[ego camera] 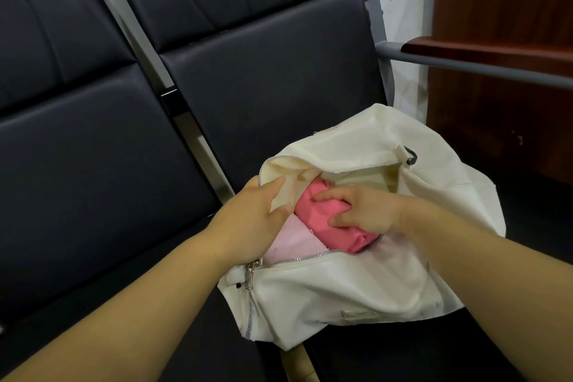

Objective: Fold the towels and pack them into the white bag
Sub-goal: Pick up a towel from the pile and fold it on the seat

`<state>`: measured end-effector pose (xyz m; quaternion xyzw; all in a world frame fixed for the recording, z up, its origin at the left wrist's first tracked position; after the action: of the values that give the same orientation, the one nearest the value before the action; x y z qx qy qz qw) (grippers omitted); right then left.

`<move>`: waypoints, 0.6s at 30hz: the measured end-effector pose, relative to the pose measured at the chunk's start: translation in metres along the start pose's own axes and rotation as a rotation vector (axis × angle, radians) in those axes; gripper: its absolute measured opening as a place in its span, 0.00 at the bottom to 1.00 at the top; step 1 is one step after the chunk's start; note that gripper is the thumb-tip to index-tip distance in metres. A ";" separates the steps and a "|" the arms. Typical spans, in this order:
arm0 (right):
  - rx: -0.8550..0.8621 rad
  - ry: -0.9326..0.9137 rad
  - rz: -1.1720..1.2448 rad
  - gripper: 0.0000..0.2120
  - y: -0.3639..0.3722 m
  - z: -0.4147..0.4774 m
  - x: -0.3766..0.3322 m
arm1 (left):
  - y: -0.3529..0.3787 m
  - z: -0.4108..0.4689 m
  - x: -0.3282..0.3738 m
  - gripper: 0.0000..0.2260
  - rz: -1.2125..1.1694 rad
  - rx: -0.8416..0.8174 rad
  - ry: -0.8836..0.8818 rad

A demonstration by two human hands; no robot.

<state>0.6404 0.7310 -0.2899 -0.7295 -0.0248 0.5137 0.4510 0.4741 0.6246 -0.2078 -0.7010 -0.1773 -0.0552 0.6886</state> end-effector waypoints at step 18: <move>0.235 0.014 -0.112 0.21 -0.015 -0.054 -0.085 | -0.026 -0.032 -0.027 0.23 -0.206 0.053 -0.072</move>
<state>0.6486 0.6632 -0.2140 -0.6726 -0.0020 0.4821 0.5614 0.4462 0.5878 -0.1903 -0.6620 -0.2745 -0.0956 0.6908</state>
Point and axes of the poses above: each hand's wrist, its own z-axis towards the middle knuckle, its own y-axis out of the palm, x = y × z, the point moved 6 cm from there along z, towards the middle knuckle, and after that the axes turned 8 degrees about -y, right-handed, at the moved point
